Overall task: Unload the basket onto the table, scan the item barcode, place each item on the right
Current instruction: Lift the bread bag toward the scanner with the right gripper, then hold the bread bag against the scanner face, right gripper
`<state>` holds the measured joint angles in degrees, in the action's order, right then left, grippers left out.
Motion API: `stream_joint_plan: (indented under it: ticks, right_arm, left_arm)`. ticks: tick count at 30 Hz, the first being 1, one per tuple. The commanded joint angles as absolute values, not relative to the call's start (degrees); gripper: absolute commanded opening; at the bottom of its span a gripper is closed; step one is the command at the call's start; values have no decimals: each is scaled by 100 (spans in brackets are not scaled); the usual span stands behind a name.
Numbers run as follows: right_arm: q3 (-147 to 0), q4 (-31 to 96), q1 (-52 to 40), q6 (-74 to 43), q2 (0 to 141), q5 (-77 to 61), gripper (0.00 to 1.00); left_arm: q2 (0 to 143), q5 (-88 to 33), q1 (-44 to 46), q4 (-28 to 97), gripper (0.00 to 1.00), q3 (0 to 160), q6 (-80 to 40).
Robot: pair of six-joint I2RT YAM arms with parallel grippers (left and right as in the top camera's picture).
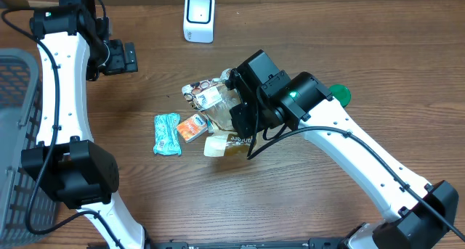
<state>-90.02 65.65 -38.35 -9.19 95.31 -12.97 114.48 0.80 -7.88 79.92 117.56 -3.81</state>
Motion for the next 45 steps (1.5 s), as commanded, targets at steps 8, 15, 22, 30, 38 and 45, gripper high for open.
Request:
stream_joint_plan:
  ticks: [8,15,22,30,38,45]
  right_arm:
    - [-9723,6337,-3857,-1151,9474,-454,4]
    - [-11531,6425,-3854,-331,10650,1490,4]
    - [-11723,4084,-3837,1968,12095,4703,4]
    - [-11723,-283,-3548,6003,13249,5542,4]
    - [-11723,-2320,-3216,7354,13981,4630,4]
    - [-11723,-3225,-3251,7638,14626,4329,4]
  left_arm:
    - [11286,40,-781,7985,100,11736,-235]
    - [11286,40,-781,7985,100,11736,-235]
    - [11286,40,-781,7985,100,11736,-235]
    - [11286,40,-781,7985,100,11736,-235]
    - [11286,40,-781,7988,100,11736,-235]
    - [11286,40,-784,7985,100,11736,-235]
